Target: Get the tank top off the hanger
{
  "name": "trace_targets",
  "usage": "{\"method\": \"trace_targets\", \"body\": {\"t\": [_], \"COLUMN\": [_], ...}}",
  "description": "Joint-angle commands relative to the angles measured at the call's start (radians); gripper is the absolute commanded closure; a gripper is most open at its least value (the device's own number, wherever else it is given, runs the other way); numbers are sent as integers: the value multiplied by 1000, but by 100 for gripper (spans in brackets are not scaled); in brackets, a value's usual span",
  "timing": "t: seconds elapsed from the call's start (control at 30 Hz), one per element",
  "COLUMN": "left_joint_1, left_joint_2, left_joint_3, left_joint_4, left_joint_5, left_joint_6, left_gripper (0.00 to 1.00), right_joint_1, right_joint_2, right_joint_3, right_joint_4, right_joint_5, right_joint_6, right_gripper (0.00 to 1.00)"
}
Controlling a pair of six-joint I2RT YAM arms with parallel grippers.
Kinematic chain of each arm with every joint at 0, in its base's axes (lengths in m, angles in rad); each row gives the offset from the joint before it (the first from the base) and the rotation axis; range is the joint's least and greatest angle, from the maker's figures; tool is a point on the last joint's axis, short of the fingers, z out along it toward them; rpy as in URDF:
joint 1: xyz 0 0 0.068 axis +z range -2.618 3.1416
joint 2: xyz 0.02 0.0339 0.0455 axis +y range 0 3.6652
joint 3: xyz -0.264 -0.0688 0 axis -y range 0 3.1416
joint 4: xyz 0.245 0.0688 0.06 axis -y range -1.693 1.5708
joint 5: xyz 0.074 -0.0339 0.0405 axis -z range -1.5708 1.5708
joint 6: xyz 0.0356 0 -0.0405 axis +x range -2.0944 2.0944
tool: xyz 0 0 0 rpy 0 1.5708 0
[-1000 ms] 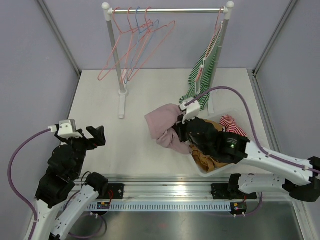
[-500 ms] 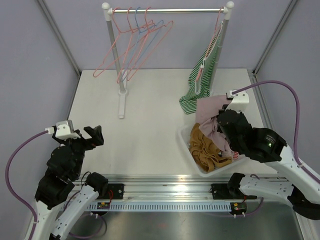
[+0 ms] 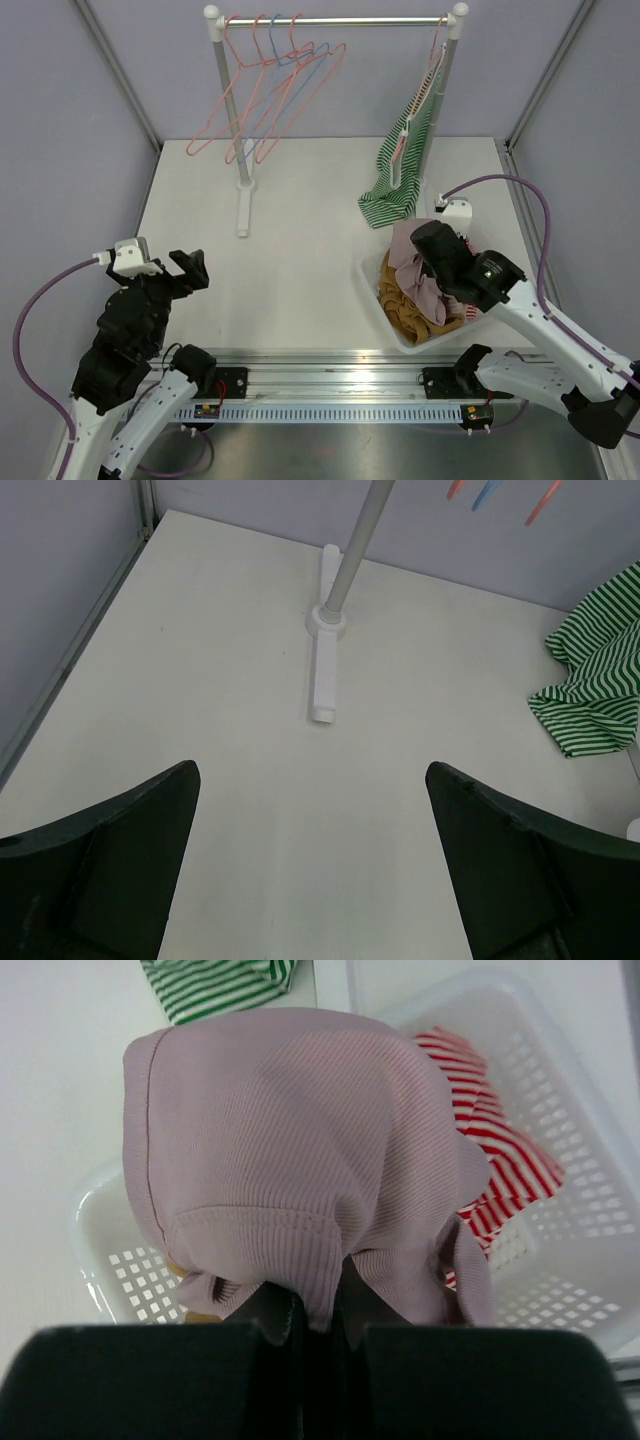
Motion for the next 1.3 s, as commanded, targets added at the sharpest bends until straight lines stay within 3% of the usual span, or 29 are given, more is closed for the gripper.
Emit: {"method": "trace_targets", "body": {"t": [0.0,0.1,0.27,0.37,0.4,0.47,0.53,0.6,0.7,0.73,0.83,0.9,1.0,1.07,1.27], "left_joint_1": [9,13,13,13,13,13,12,12,4,-3,-94,-192,-253,-273,-293], "left_joint_2": [37,104,245,305,319,357,386,438,515,538,688,770,961,1102,1437], "left_joint_3": [32,141,293,346,360,391,426,449,477,488,587,693,850,934,1230], "left_joint_4": [31,31,45,76,79,105,141,169,240,278,316,327,343,353,432], "left_joint_5": [-21,36,183,278,305,356,385,441,499,510,507,426,393,387,402], "left_joint_6": [-38,-52,-58,-68,-70,-76,-84,-88,-96,-98,-79,-18,33,68,149], "left_gripper": [1,1,1,1,1,1,1,1,1,1,1,1,1,1,1], "right_joint_1": [-57,-79,-97,-105,-105,-105,-105,-105,-105,-105,-105,-105,-105,-105,-105], "right_joint_2": [56,147,251,244,227,138,35,-20,-100,-124,-166,-191,-259,-310,-424], "right_joint_3": [-136,-267,-327,-307,-284,-253,-198,-133,-39,-16,63,83,52,32,-14], "right_joint_4": [75,192,260,199,170,91,39,-50,-127,-144,-170,-136,-30,26,48], "right_joint_5": [-140,-287,-329,-301,-284,-232,-194,-129,-83,-77,-72,-117,-268,-380,-522], "right_joint_6": [138,204,278,290,296,306,310,309,264,252,177,105,27,4,-3], "right_gripper": [100,100,100,100,87,73,47,34,3,1,0,1,0,1,0]}}
